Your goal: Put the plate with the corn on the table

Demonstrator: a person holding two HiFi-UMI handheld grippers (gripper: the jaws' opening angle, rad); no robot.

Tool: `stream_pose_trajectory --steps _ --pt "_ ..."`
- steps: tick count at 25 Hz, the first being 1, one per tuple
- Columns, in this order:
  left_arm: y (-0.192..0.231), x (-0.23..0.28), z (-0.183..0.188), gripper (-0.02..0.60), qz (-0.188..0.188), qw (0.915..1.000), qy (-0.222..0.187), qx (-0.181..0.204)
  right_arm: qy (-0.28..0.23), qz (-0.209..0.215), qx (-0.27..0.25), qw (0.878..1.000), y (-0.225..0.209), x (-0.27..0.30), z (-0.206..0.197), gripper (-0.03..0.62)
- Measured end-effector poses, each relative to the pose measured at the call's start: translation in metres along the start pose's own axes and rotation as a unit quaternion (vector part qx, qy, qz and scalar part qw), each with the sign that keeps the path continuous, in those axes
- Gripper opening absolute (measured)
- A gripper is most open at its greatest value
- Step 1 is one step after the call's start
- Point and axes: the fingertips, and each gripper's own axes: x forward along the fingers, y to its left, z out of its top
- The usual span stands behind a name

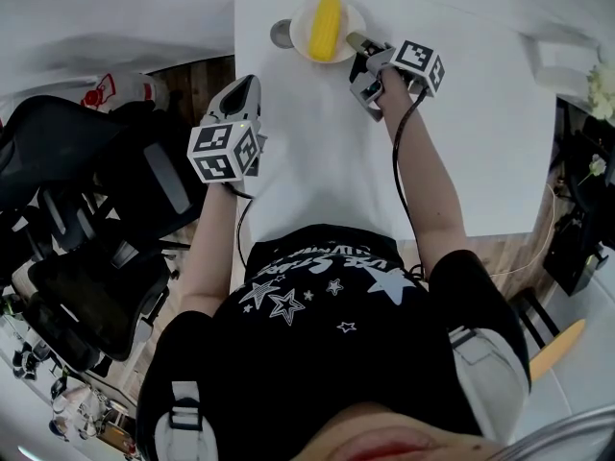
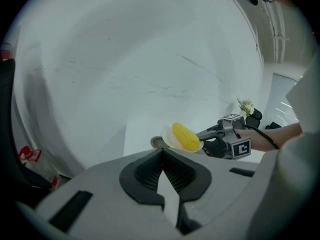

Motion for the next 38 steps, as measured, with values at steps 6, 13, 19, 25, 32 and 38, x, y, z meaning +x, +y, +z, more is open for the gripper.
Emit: stream_pose_trajectory --steps 6,13,19,25,32,38 --pt "-0.003 -0.001 -0.001 0.006 0.001 0.9999 0.008 0.009 0.011 -0.042 -0.089 0.995 0.004 0.001 0.007 0.095" --pt "-0.008 -0.002 -0.003 0.006 0.001 0.9998 0.016 0.009 0.025 -0.106 -0.202 0.973 0.004 -0.001 0.008 0.117" --pt "-0.011 -0.004 -0.002 0.006 -0.004 0.9998 0.016 0.011 0.036 -0.159 -0.298 0.941 0.002 -0.002 0.009 0.124" --pt "-0.011 -0.007 -0.002 0.006 -0.004 0.9998 0.016 0.008 0.043 -0.196 -0.351 0.915 0.001 -0.005 0.011 0.153" --pt "-0.013 -0.007 -0.003 0.006 -0.004 0.9998 0.019 0.01 0.043 -0.205 -0.376 0.903 -0.002 -0.01 0.014 0.164" --pt "-0.011 -0.009 -0.004 0.006 -0.003 0.9997 0.02 0.01 0.048 -0.201 -0.38 0.902 -0.002 -0.009 0.014 0.158"
